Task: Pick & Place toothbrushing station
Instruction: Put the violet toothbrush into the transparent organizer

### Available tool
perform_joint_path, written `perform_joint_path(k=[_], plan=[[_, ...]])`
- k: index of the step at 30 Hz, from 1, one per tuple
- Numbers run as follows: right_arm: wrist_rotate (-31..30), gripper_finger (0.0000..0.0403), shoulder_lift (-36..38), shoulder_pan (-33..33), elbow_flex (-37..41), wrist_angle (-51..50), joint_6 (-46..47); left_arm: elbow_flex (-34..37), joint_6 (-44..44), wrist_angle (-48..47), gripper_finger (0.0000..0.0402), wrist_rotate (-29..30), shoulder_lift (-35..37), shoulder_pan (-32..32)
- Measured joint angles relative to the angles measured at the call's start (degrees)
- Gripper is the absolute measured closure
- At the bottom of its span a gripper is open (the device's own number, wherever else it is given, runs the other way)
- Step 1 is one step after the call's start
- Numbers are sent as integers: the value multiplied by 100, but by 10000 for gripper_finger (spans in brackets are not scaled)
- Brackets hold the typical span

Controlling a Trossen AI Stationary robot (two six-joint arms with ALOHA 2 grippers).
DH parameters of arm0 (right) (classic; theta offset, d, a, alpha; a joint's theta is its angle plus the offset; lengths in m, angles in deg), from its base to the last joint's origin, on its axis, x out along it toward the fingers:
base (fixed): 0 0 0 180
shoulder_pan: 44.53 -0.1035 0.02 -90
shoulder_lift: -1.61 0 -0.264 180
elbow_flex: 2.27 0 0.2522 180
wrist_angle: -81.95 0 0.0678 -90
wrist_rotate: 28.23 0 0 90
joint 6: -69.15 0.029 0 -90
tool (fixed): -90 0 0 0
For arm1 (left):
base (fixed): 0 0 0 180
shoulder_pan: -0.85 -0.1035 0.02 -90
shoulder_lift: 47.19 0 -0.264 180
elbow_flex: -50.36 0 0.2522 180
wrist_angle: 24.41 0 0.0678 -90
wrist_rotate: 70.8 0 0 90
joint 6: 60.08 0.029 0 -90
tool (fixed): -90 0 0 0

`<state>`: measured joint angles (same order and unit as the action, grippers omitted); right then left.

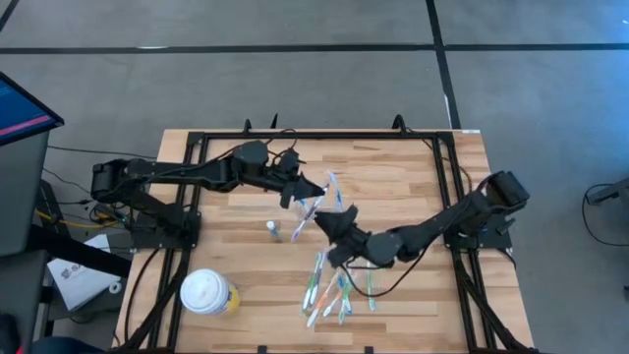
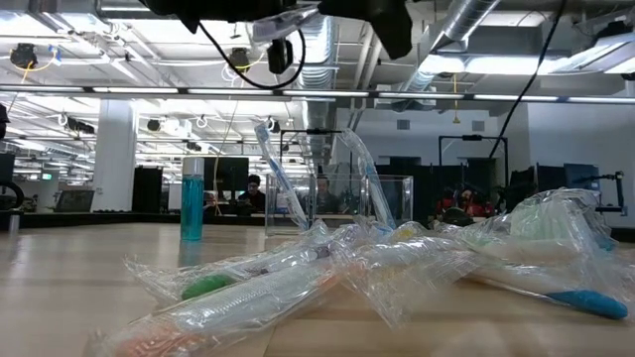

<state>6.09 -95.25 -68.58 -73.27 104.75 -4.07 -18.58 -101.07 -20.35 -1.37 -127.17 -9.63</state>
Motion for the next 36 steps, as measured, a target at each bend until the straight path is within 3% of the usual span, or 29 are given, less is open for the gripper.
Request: perform_joint_path(k=[11, 17, 21, 28, 36], plan=[[-973, 276, -1101, 57, -882, -38, -1291, 0, -19, 28, 392, -71, 0, 11], [-1016, 280, -1220, 148, -1069, -5, -1295, -1, -45, 36, 391, -126, 0, 16], [-1010, 304, -1220, 144, -1069, -10, -1297, 0, -45, 5, 391, -138, -2, 19], [-935, 384, -1213, 125, -1082, 13, -1292, 11, -73, -57, 391, -114, -17, 15], [-1095, 396, -1215, 180, -1062, -11, -915, 2, 190, 43, 393, -219, -2, 9]])
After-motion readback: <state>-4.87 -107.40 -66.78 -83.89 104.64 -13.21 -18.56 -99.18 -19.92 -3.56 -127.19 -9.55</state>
